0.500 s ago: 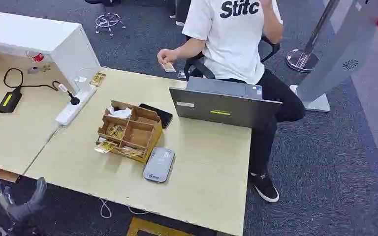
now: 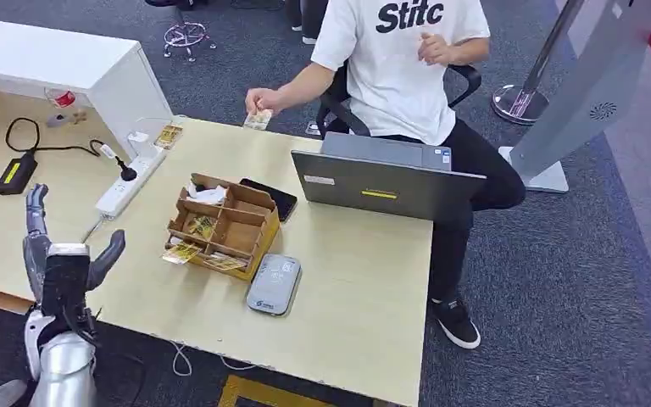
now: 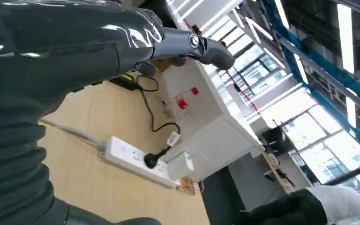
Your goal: Pass the card to the sensor for recognition and then transmit it.
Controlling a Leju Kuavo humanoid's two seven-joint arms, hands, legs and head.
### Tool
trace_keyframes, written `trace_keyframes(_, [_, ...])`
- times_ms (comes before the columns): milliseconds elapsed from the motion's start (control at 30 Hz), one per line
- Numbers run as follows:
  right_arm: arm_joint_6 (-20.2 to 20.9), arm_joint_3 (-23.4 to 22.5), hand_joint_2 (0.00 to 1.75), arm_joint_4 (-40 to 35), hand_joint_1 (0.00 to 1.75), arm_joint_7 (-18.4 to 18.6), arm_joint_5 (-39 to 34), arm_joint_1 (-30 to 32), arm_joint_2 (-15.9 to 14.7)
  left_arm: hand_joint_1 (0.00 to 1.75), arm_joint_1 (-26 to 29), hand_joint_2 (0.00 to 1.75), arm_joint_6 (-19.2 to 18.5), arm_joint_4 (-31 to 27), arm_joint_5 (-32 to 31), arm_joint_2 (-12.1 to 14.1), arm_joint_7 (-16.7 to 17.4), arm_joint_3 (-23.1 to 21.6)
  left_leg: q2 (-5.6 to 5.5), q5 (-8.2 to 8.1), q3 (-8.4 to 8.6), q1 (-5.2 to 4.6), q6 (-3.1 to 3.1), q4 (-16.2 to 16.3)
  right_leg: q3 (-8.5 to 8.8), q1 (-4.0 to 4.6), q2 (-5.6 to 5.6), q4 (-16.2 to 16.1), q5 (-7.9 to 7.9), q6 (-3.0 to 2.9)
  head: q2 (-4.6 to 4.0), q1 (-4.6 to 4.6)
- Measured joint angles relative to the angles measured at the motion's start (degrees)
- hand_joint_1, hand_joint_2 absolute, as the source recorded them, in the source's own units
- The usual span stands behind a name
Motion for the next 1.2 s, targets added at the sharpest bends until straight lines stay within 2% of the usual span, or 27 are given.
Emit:
trace_keyframes(300, [0.0, 1.1, 1.75, 0.2, 0.00, 1.0, 1.9, -0.3, 0.0, 0.00, -7.4, 1.75, 0.7, 3.0, -12.4, 3.6, 4.4, -8.7, 0.02, 0.00, 0.00, 0.00, 0.00, 0.0, -0.01, 0.00, 0.01, 0.0, 0.01, -0.01, 0.00, 0.00])
trace_keyframes(567, [-0.2, 2.4, 1.75, 0.4, 0.00, 2.4, 3.9, -0.6, 0.0, 0.00, -14.9, 1.75, 1.9, 9.0, -25.0, 7.2, 9.7, -17.3, 0.04, 0.01, 0.00, 0.00, 0.00, 0.0, -0.01, 0.00, 0.02, 0.0, 0.03, -0.03, 0.00, 0.00])
trace_keyframes(900, [-0.3, 4.2, 1.75, 0.5, 0.00, 3.6, 6.8, -0.7, 0.1, 0.00, -22.8, 1.75, 3.6, 17.1, -39.1, 11.4, 16.0, -25.8, 0.04, 0.03, 0.00, 0.00, -0.04, 0.0, -0.01, 0.00, 0.02, 0.1, 0.04, -0.05, 0.00, 0.00])
trace_keyframes(933, [-0.3, 4.5, 1.75, 0.5, 0.00, 3.6, 7.1, -0.7, 0.1, 0.35, -23.6, 1.75, 3.9, 18.1, -40.7, 11.8, 16.7, -26.7, 0.04, 0.04, 0.00, 0.00, -0.04, 0.0, -0.01, 0.00, 0.02, 0.1, 0.04, -0.05, 0.00, 0.00])
trace_keyframes(967, [-0.3, 4.7, 1.75, 0.5, 0.00, 3.6, 7.5, -0.7, 0.1, 0.82, -24.3, 1.75, 4.1, 19.1, -42.3, 12.3, 17.5, -27.6, 0.04, 0.04, 0.00, 0.00, -0.04, 0.0, -0.01, 0.00, 0.02, 0.1, 0.04, -0.05, 0.00, 0.00])
trace_keyframes(1000, [-0.3, 4.9, 1.75, 0.5, 0.00, 3.6, 7.9, -0.7, 0.2, 1.75, -25.0, 1.75, 4.2, 19.9, -43.7, 12.7, 18.1, -28.3, 0.04, 0.04, 0.00, 0.00, -0.04, 0.0, -0.01, 0.01, 0.02, 0.1, 0.04, -0.05, 0.00, 0.00])
trace_keyframes(1200, [-0.9, 5.9, 1.75, 0.7, 0.00, 4.0, 9.8, -0.7, 0.4, 1.75, -26.9, 1.75, 6.1, 23.4, -50.3, 14.8, 21.4, -31.2, 0.05, 0.05, 0.00, 0.00, -0.04, 0.0, -0.02, 0.01, 0.04, 0.1, 0.04, -0.05, 0.00, 0.00])
